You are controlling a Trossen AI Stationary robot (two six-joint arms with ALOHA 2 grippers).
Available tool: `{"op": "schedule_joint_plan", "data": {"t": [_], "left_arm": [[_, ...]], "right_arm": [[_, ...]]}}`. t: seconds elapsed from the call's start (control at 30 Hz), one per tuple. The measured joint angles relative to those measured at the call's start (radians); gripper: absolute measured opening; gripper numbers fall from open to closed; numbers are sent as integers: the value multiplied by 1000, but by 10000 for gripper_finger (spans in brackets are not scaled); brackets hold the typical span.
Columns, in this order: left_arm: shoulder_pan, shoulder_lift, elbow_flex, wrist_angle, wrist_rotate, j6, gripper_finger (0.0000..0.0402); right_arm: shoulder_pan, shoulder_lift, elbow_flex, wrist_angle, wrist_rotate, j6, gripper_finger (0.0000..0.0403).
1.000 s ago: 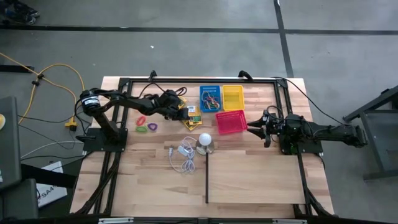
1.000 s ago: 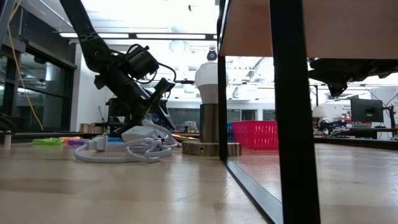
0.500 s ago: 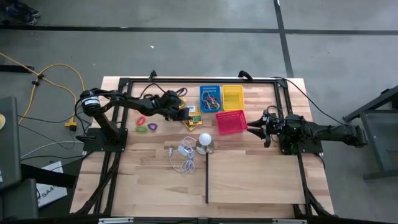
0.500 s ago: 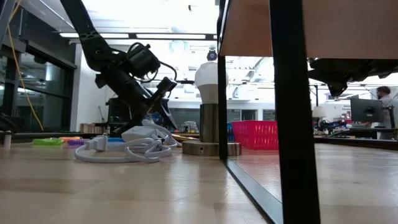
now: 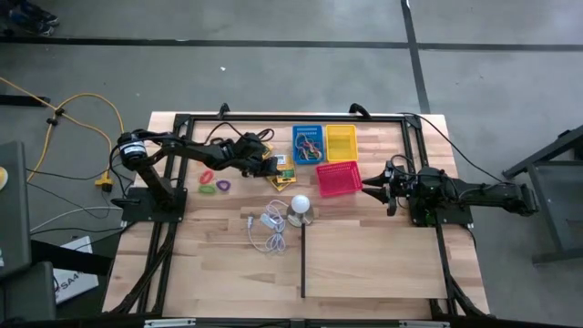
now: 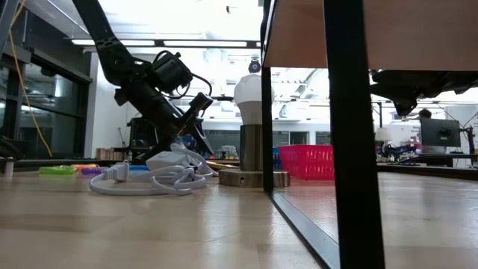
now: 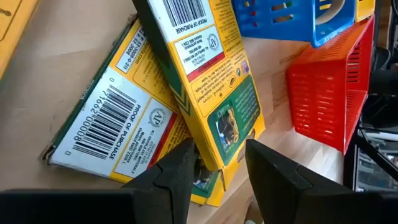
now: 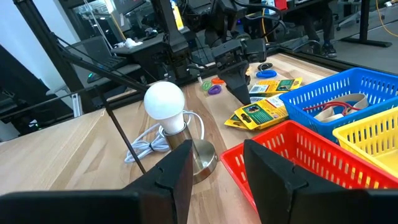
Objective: Pick & Place Office Desk Supplies
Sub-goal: Put the right yellow crayon box into the yellow bin
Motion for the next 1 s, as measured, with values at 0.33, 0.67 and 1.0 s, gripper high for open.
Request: {"op": "schedule_joint_plan", "data": {"t": [0.33,0.67,1.0], "left_arm": [[0,80,27,82,34,-27,141],[-1,97,56,80,2,-23,141],[-8,97,56,127,-38,-22,141]], "right_arm": [[0,0,0,0,0,0,130],[0,0,0,0,0,0,130],[0,0,0,0,0,0,130]]}}
